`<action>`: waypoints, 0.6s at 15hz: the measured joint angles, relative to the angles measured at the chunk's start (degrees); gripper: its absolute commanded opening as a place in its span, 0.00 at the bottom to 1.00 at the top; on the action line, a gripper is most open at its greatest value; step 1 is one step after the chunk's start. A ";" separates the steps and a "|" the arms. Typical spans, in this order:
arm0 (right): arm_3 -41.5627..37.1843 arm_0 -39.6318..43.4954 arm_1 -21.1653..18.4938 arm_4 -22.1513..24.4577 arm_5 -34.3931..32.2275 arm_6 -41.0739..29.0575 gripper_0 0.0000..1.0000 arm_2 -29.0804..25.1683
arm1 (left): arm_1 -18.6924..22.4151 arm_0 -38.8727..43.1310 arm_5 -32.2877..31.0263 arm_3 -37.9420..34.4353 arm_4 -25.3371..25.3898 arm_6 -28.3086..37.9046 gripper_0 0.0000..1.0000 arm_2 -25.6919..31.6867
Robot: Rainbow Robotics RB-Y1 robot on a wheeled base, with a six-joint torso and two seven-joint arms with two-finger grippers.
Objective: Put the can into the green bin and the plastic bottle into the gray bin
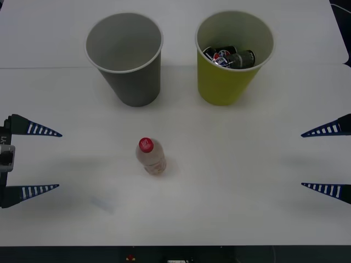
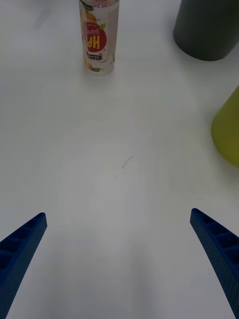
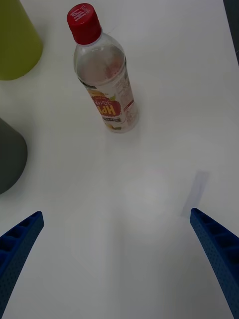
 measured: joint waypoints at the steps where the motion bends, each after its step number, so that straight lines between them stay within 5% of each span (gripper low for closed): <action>1: 0.00 0.00 0.00 0.00 0.00 0.00 1.00 0.00 | 0.00 0.00 0.00 0.00 0.00 0.00 1.00 0.00; 9: 0.00 0.00 0.00 0.00 0.00 0.00 1.00 0.00 | -1.01 0.59 1.58 0.50 0.45 -1.59 1.00 1.59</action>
